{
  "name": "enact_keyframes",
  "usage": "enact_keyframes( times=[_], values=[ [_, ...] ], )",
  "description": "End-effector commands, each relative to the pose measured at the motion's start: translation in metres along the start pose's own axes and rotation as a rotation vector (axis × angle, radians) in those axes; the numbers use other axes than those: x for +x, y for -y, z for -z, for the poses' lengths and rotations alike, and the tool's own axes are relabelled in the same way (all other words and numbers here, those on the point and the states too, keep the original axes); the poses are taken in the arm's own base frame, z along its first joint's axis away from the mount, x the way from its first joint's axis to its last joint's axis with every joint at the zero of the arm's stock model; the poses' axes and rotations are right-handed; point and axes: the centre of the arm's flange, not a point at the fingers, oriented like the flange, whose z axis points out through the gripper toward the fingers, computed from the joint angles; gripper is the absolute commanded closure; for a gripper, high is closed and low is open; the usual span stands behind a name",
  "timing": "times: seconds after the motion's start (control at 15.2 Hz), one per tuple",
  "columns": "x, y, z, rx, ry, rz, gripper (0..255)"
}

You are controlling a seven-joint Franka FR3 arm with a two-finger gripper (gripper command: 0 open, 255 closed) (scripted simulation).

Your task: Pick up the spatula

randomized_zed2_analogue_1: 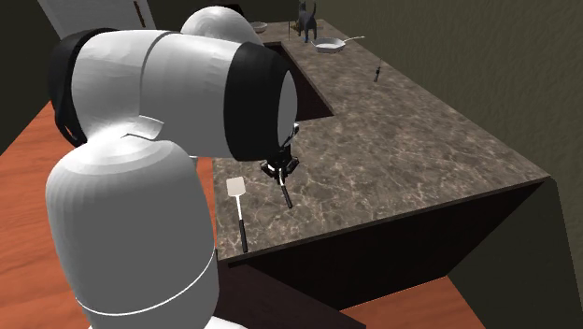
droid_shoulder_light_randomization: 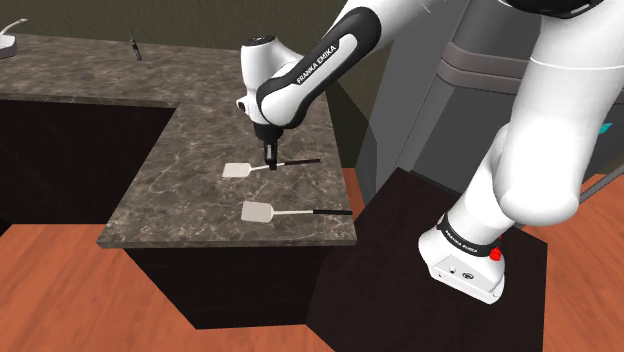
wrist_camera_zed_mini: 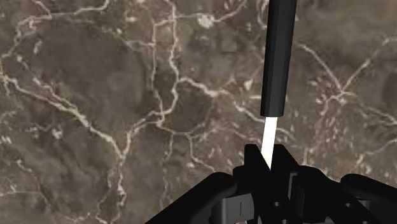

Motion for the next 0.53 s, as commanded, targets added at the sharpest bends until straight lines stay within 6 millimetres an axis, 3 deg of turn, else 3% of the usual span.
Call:
enact_keyframes(
  times=[0.0, 0.46],
  values=[
    [0.000, -0.001, 0.010, 0.000, 0.000, 0.000, 255],
    [-0.003, -0.001, 0.047, 0.000, 0.000, 0.000, 255]
  ],
)
